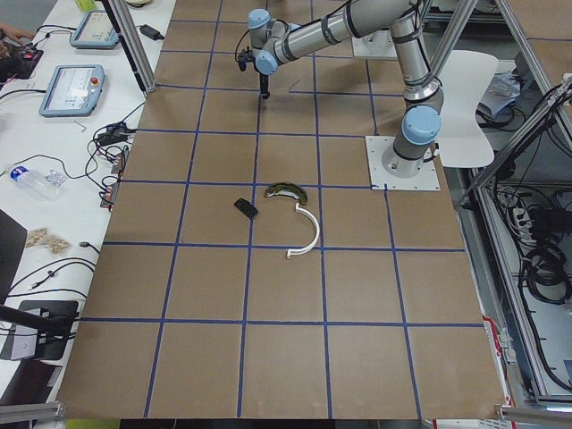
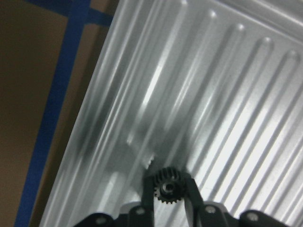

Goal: Place bearing gear from tray to pile

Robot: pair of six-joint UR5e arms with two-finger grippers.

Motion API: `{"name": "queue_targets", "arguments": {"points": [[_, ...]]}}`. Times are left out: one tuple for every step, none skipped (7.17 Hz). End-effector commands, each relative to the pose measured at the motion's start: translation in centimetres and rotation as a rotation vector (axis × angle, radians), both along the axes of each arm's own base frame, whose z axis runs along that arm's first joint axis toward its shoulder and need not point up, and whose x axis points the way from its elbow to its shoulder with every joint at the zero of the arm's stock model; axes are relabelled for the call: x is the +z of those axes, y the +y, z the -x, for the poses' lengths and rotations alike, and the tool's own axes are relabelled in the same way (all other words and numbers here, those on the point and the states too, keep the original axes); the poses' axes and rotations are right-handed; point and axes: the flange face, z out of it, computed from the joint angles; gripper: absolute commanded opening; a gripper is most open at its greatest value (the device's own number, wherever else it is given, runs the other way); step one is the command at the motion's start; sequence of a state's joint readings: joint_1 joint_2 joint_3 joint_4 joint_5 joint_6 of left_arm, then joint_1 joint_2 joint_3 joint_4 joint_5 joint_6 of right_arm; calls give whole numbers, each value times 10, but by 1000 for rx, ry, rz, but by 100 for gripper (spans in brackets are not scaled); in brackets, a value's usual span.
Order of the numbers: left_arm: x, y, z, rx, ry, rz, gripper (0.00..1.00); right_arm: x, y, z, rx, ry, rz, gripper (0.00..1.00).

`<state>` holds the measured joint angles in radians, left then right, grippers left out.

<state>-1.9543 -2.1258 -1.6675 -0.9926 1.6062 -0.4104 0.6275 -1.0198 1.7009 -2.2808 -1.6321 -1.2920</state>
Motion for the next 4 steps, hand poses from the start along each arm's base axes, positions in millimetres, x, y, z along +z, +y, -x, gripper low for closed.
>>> {"name": "queue_targets", "arguments": {"points": [[-3,5,0,4,18,-17,78,5,-2,-6,-16,-12,-14,0],[-7,7,0,3,14,-26,75,29,-3,-12,-17,0,-4,0],[-3,3,0,2,28,-18,57,54,-13,-43,-45,-21,-17,0],[-3,3,-3,-9,29,-22,41,68,-28,-97,-90,-70,-73,0]]}}
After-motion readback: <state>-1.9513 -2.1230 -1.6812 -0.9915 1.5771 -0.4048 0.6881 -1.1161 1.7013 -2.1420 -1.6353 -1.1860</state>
